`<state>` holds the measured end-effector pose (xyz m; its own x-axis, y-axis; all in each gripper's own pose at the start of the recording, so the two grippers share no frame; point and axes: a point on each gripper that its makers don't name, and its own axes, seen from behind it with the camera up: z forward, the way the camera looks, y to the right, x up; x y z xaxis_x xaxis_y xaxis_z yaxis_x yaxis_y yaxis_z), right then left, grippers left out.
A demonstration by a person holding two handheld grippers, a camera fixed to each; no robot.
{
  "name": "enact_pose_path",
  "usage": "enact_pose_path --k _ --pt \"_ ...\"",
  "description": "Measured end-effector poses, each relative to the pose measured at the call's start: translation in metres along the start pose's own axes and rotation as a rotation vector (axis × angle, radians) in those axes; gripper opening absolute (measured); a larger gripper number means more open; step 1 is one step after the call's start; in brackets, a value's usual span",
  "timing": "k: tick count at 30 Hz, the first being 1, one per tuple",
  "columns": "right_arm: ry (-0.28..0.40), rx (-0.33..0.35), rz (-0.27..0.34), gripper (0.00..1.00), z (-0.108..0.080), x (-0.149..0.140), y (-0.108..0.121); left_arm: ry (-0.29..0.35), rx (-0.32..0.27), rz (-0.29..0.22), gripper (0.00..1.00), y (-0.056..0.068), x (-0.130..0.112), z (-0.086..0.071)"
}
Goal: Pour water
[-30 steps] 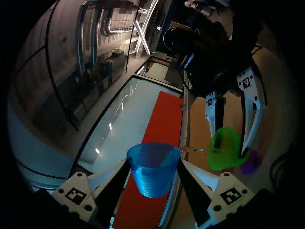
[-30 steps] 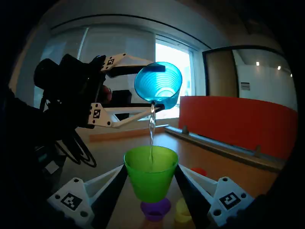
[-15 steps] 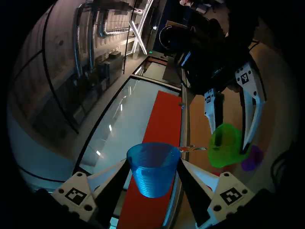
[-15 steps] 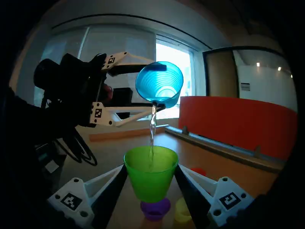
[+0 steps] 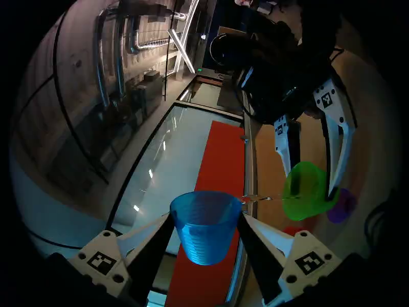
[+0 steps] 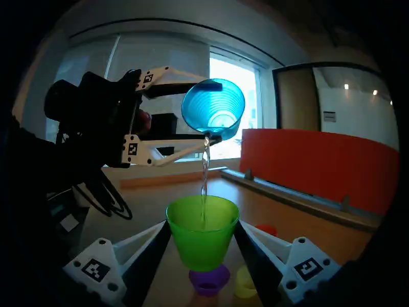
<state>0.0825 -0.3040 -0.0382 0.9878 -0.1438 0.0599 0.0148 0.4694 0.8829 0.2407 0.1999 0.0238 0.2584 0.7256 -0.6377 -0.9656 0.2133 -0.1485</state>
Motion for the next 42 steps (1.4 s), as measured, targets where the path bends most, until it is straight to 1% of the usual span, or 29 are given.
enact_pose_path --k 3,9,14,26,36,42 --pt "0.0 0.001 -0.001 0.88 0.0 0.0 0.0 0.001 0.0 0.009 0.85 0.0 0.001 0.0" --pt "0.002 0.002 -0.001 0.88 0.001 0.001 -0.001 0.003 -0.007 0.027 0.84 0.006 0.002 0.002" --pt "0.002 0.0 -0.002 0.88 0.001 0.001 -0.001 0.006 -0.008 0.043 0.85 0.007 0.004 0.003" --pt "0.005 -0.001 -0.004 0.88 0.0 0.003 -0.002 0.007 -0.007 0.077 0.85 0.002 0.007 0.002" --pt "0.008 0.0 -0.007 0.88 0.0 0.004 -0.003 0.017 0.003 0.109 0.85 -0.005 0.013 0.001" --pt "0.009 -0.003 -0.009 0.88 -0.001 0.004 -0.002 0.021 0.009 0.134 0.85 -0.005 0.015 0.002"
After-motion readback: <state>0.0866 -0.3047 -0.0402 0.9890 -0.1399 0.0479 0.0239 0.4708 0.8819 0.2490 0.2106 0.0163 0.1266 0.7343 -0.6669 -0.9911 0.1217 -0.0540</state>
